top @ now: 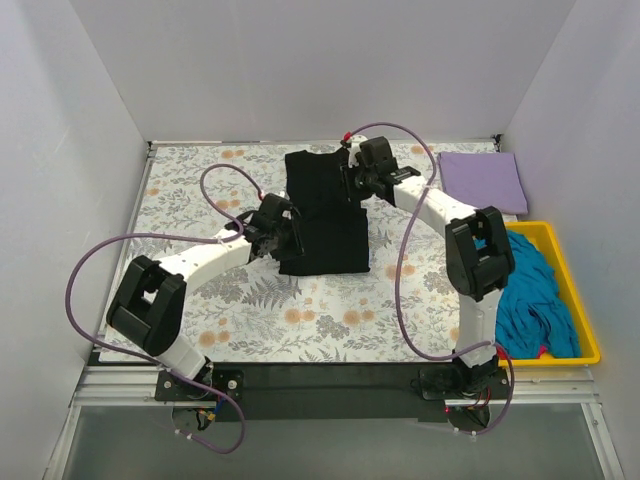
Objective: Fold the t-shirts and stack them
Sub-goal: Fold the tshirt
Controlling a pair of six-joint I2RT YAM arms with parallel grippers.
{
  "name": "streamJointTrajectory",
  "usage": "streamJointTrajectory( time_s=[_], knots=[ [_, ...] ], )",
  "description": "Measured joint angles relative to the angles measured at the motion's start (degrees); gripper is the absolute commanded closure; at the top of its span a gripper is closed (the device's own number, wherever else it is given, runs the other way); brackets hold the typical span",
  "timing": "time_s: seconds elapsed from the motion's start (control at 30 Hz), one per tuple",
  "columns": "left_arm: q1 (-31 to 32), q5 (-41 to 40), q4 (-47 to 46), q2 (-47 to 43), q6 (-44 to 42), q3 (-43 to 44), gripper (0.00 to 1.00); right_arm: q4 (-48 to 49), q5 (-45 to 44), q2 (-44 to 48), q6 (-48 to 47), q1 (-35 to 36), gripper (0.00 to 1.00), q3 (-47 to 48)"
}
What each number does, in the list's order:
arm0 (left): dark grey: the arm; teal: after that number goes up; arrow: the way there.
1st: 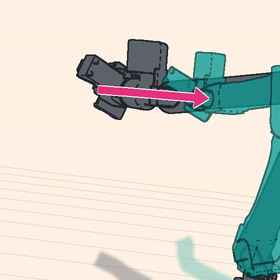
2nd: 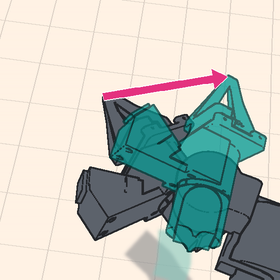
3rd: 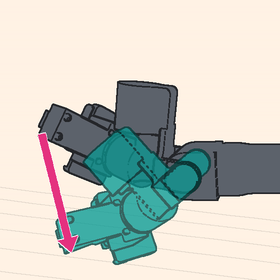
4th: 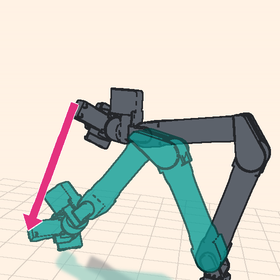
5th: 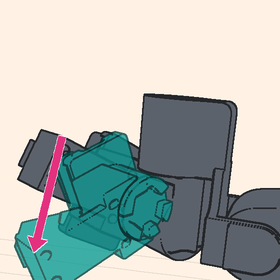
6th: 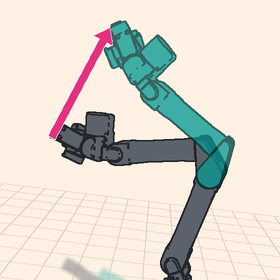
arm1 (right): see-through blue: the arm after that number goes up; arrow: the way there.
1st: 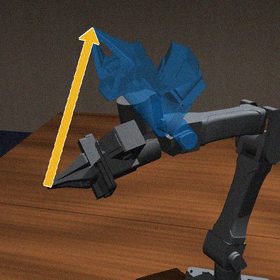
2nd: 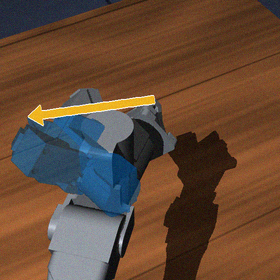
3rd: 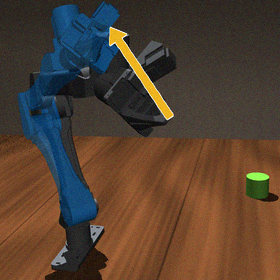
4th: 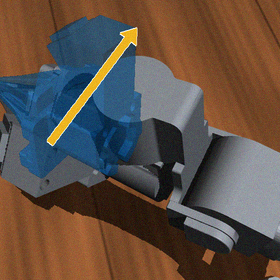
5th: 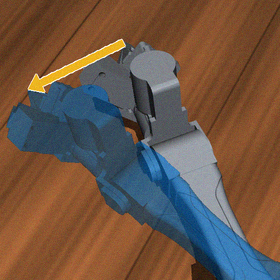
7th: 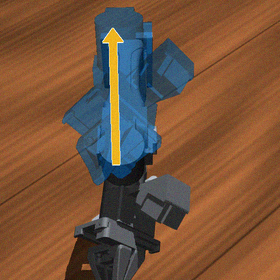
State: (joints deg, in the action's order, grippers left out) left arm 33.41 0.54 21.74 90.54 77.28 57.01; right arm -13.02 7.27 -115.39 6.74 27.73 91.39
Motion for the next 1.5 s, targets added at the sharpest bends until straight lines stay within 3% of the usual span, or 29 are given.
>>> streamJointTrajectory(
  time_s=[0.13,0.23,0.57,0.87,1.03,1.27,1.37,1.5],
  knots=[
    [-5.01,1.55,-5.51,0.48,0.07,2.36,0.72,4.87,9.81,6.71,2.82,-2.51,0.6,-8.35],
    [-8.2,3.41,-10.01,4.72,0.07,6.51,0.76,9.35,16.61,6.58,5.35,-5.46,0.61,-10.27],
    [-14.69,8.48,-20.31,26.36,0.07,15.8,0.81,18.8,29.66,-7.54,12.7,-12.26,0.62,-11.04],
    [-20.0,12.94,-25.29,28.28,0.83,15.3,0.74,23.3,36.02,-11.85,15.82,-15.74,0.62,-11.02],
    [-20.33,14.32,-25.35,25.64,1.16,12.79,0.67,23.74,36.61,-9.03,16.13,-17.35,0.6,-14.47],
    [-17.88,12.22,-20.13,8.5,0.92,4.28,0.66,24.41,38.16,6.95,17.46,-15.08,0.59,-26.34],
    [-14.03,12.09,-19.96,0.83,0.96,-0.31,0.69,26.88,40.06,12.74,17.44,-11.39,0.59,-32.24],
    [-10.4,13.92,-20.2,-1.99,2.54,-8.2,0.76,29.18,42.03,12.2,17.07,-8.5,0.6,-40.06]
  ],
)
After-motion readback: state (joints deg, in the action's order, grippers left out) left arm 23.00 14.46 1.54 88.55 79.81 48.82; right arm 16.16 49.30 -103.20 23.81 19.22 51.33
